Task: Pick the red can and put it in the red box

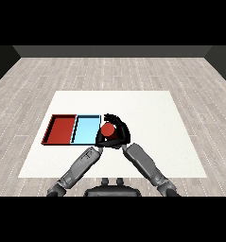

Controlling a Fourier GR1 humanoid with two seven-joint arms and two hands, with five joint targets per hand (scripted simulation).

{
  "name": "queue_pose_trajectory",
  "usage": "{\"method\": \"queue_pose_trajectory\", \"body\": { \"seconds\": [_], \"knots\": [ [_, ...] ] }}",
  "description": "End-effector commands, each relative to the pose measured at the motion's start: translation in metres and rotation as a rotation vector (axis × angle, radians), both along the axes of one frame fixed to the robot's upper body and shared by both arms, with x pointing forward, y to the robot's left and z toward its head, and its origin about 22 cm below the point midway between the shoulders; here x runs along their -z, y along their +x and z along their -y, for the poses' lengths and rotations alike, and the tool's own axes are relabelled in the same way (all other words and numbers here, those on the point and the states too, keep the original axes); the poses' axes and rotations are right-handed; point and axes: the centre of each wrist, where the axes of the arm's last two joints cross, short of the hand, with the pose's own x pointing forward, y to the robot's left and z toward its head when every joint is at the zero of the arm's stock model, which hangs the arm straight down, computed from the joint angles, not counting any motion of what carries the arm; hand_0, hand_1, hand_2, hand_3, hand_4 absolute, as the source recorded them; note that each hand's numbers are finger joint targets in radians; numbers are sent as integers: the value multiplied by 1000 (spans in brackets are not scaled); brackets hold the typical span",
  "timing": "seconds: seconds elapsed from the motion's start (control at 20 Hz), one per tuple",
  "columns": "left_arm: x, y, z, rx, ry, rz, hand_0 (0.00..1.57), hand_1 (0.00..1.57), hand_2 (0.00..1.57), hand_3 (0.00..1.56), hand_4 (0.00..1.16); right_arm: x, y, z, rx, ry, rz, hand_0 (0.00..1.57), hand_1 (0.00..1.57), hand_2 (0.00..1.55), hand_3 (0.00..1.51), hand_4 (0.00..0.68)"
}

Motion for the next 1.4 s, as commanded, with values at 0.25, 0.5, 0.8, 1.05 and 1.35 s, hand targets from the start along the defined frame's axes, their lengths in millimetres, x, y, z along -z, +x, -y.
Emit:
{"method": "queue_pose_trajectory", "body": {
  "seconds": [0.25, 0.5, 0.8, 1.05, 1.35],
  "knots": [
    [10, 11, -1, 22, 14, 32, 1571, 1571, 1571, 1476, 1153, 3, -3, 25, 5, -31, 33, 0, 0, 0, 0, 0],
    [-7, 13, -8, 8, -9, -5, 1571, 1571, 1571, 1479, 1145, -21, -6, 24, 109, -30, 75, 0, 0, 0, 0, 0],
    [13, 1, -3, -17, -16, -23, 1571, 1571, 1571, 1491, 1118, -55, -2, 67, 154, 61, 177, 0, 0, 0, 0, 0],
    [9, -3, -42, -69, 1, 7, 1571, 1571, 1567, 1465, 1129, -85, -28, 85, 247, 62, 178, 0, 0, 0, 0, 0],
    [-20, 17, -92, -134, 70, 61, 1571, 1571, 1571, 1460, 1121, -39, -18, 171, 346, 81, 109, 0, 0, 0, 0, 0]
  ]
}}
